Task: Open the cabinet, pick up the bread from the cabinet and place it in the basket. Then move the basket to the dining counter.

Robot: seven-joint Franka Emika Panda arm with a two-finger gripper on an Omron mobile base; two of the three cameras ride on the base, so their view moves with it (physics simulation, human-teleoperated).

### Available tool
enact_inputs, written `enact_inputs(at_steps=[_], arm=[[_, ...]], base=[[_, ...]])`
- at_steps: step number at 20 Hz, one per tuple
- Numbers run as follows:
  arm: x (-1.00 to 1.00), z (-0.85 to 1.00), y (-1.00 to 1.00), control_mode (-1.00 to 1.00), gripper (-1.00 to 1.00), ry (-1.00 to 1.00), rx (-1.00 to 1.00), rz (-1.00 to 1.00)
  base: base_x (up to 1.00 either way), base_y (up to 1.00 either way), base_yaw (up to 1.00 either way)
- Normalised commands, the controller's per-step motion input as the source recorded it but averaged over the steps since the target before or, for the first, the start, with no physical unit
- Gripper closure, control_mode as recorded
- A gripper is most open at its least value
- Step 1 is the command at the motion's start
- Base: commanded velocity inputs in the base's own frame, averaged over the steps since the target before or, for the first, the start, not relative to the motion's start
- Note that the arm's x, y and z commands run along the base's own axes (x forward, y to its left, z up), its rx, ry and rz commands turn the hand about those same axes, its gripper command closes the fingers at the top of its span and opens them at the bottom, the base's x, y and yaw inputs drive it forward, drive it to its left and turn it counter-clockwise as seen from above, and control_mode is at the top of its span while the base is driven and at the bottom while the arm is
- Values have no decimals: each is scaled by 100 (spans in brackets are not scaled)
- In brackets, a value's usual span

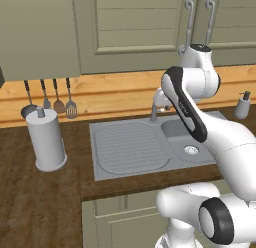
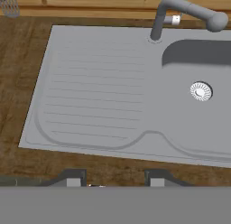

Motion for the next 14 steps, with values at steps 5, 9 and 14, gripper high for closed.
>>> enact_inputs(at_steps=[5,9,14], arm=[[0,0,-2,-100,-100,0,0,0],[-1,0,-7,-100,-100,-1,0,0],[2,47,-23,-100,-100,-23,0,0]], base=[[0,0,0],[0,0,0],[0,0,0]])
